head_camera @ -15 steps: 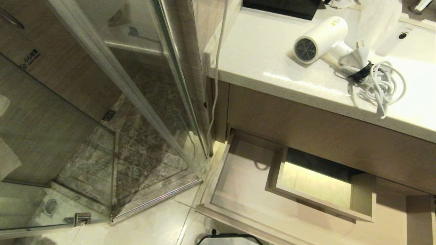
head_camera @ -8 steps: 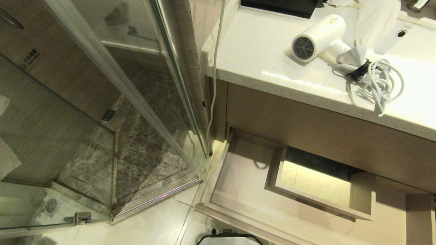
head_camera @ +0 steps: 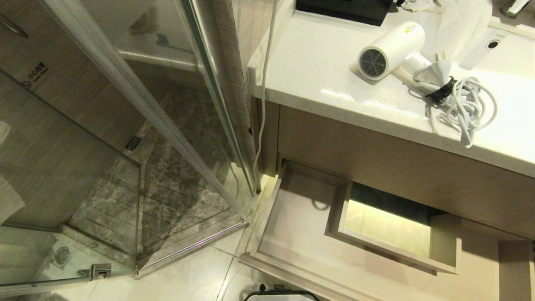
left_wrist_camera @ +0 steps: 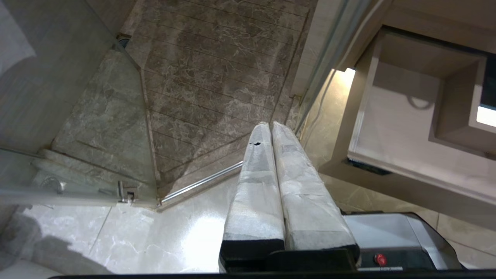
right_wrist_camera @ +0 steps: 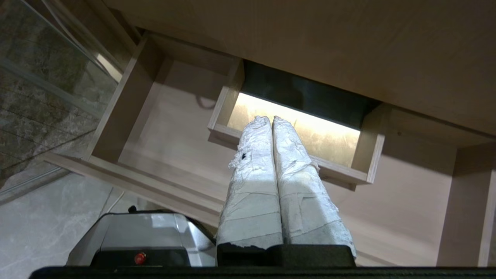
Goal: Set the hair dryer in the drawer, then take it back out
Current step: Pick up the hairdryer
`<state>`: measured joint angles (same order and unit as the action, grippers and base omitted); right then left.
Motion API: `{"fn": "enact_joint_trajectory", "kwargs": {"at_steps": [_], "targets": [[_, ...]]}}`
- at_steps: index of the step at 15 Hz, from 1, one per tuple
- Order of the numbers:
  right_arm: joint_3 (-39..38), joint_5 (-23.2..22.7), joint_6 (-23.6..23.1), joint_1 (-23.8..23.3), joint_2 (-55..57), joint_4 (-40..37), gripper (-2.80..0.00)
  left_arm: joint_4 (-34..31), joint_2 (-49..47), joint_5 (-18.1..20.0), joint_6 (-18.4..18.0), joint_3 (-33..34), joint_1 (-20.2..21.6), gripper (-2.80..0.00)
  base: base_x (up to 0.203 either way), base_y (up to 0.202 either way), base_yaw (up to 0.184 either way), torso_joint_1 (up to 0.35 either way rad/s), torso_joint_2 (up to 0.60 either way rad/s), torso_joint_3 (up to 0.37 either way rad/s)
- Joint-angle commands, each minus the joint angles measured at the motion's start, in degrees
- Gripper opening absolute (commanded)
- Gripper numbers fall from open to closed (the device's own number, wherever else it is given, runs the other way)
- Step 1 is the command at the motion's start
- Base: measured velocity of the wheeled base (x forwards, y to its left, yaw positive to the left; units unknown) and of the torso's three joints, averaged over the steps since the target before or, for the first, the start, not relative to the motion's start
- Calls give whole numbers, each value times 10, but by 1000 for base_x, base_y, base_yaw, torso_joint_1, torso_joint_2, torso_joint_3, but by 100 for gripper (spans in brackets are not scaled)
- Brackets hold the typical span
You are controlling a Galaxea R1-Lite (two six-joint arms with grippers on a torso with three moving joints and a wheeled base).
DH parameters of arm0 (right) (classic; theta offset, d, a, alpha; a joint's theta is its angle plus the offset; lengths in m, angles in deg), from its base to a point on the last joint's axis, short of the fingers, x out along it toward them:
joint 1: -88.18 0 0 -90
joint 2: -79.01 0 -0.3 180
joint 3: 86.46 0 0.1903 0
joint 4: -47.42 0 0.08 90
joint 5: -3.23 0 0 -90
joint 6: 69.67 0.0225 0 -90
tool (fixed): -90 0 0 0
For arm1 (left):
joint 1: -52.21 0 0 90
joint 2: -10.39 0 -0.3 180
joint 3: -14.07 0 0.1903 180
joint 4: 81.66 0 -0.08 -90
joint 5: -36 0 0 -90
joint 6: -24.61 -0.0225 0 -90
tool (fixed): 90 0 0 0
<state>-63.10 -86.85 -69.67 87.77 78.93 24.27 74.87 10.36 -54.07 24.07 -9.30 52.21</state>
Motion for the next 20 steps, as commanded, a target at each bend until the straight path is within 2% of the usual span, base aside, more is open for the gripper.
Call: {"fn": "enact_joint_trajectory", "kwargs": {"at_steps": [1, 12, 18, 20], "targets": [[0, 0, 0, 0, 1, 0, -280, 0, 0, 0, 0, 0, 0, -280, 0, 0, 0, 232, 2, 217], [0, 0, -1, 0, 1, 0, -280, 0, 0, 0, 0, 0, 0, -280, 0, 0, 0, 307, -74, 229], [0, 2, 4, 0, 1, 0, -280, 0, 0, 0, 0, 0, 0, -280, 0, 0, 0, 338, -183, 158], [0, 1, 3, 0, 1, 0, -280, 0, 0, 0, 0, 0, 0, -280, 0, 0, 0, 132, -72, 52]]}}
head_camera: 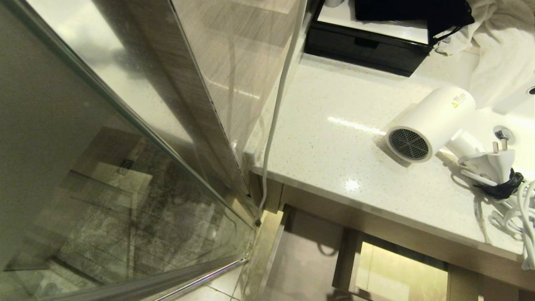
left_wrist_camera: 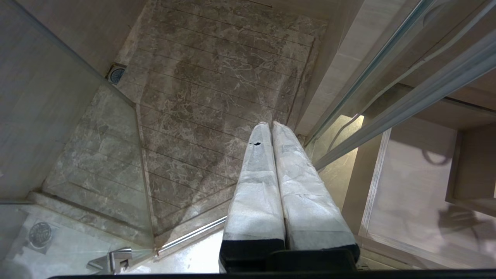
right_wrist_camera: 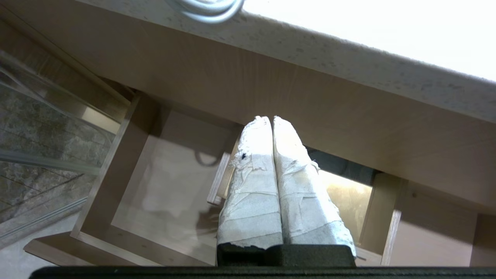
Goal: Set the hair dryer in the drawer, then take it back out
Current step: Pick up the hairdryer
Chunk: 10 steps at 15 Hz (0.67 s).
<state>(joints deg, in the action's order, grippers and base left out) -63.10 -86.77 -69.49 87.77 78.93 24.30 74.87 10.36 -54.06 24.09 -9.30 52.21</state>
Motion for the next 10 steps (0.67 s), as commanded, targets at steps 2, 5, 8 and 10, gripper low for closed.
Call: {"fn": "enact_joint_trajectory", "kwargs": {"at_steps": [2, 5, 8, 10], "targets": [[0, 4, 9, -1, 0, 1, -280, 0, 0, 0, 0, 0, 0, -280, 0, 0, 0, 25, -16, 13], [1, 0, -4, 0, 1, 0, -280, 0, 0, 0, 0, 0, 0, -280, 0, 0, 0, 0, 0, 0], [36, -5, -28, 0, 8, -5, -280, 0, 0, 0, 0, 0, 0, -280, 0, 0, 0, 0, 0, 0], [153, -22, -39, -1, 51, -62, -280, 0, 0, 0, 0, 0, 0, -280, 0, 0, 0, 0, 0, 0]]}}
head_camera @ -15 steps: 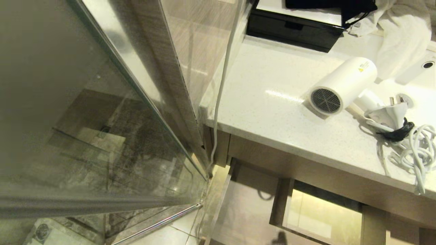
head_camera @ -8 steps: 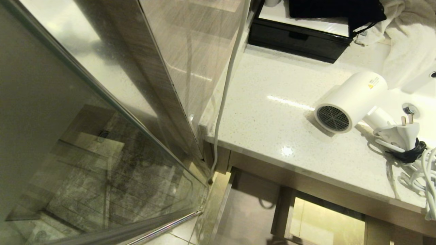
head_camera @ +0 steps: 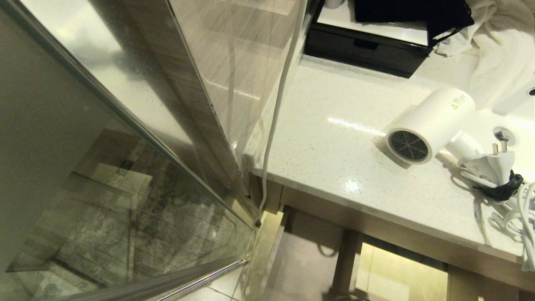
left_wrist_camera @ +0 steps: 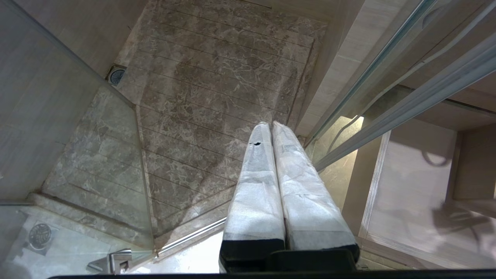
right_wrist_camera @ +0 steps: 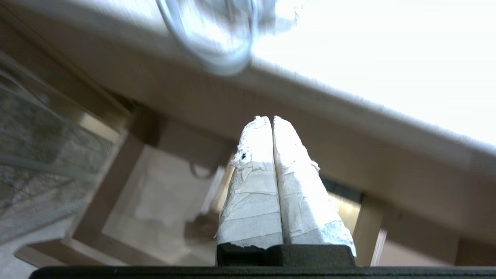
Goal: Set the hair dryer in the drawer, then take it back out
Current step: Pick up the hairdryer
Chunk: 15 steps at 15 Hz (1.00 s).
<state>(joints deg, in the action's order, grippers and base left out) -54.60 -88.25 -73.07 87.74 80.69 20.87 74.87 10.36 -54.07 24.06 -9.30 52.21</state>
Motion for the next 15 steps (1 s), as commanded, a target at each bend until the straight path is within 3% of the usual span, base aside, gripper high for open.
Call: {"fn": "enact_joint_trajectory", "kwargs": {"at_steps": [1, 5, 8, 11, 15], "targets": [[143, -16, -8, -1, 65, -76, -280, 0, 0, 0, 0, 0, 0, -280, 0, 0, 0, 0, 0, 0], [432, -51, -18, -2, 201, -362, -280, 0, 0, 0, 0, 0, 0, -280, 0, 0, 0, 0, 0, 0], [555, -92, -37, -1, 306, -532, -280, 0, 0, 0, 0, 0, 0, -280, 0, 0, 0, 0, 0, 0], [599, -133, -52, 0, 377, -588, -280, 0, 0, 0, 0, -1, 0, -280, 0, 0, 0, 0, 0, 0], [633, -141, -77, 2, 447, -584, -280, 0, 0, 0, 0, 0, 0, -280, 0, 0, 0, 0, 0, 0]]}}
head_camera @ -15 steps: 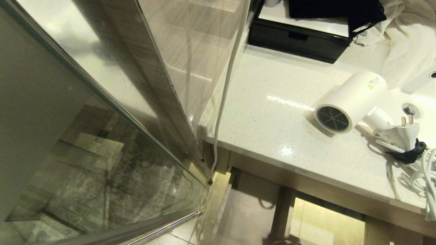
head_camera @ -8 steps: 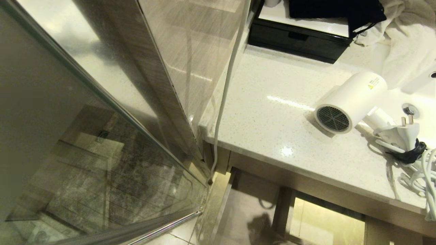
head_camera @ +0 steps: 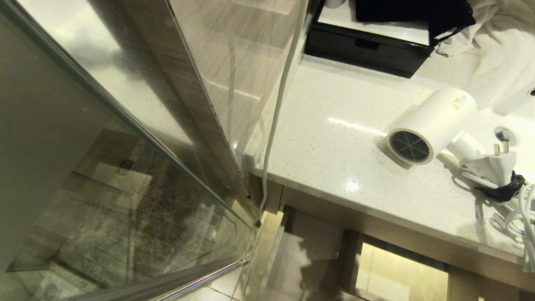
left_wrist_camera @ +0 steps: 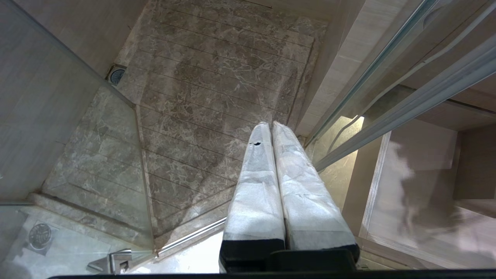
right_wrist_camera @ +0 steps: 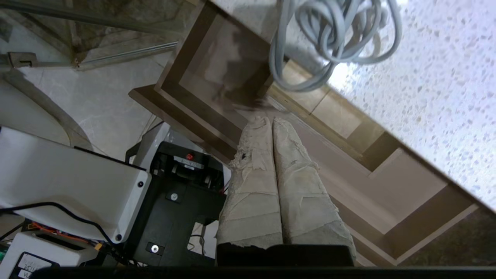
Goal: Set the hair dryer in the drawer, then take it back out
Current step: Pick up the hairdryer
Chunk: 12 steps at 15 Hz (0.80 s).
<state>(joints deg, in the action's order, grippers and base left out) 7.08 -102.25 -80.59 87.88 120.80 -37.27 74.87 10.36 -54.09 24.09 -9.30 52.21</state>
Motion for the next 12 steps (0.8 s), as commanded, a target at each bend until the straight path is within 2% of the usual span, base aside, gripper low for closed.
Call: {"fn": "enact_joint_trajectory", "kwargs": {"at_steps": [1, 5, 8, 10, 12], "targets": [[26, 0, -3, 1, 59, -1, -280, 0, 0, 0, 0, 0, 0, -280, 0, 0, 0, 0, 0, 0], [53, -3, -20, 8, 124, 36, -280, 0, 0, 0, 0, 0, 0, -280, 0, 0, 0, 0, 0, 0], [53, -7, -130, 8, 150, 61, -280, 0, 0, 0, 0, 0, 0, -280, 0, 0, 0, 0, 0, 0], [55, -47, -140, 8, 167, 80, -280, 0, 0, 0, 0, 0, 0, -280, 0, 0, 0, 0, 0, 0], [55, -62, -141, 8, 175, 101, -280, 0, 0, 0, 0, 0, 0, -280, 0, 0, 0, 0, 0, 0]]}}
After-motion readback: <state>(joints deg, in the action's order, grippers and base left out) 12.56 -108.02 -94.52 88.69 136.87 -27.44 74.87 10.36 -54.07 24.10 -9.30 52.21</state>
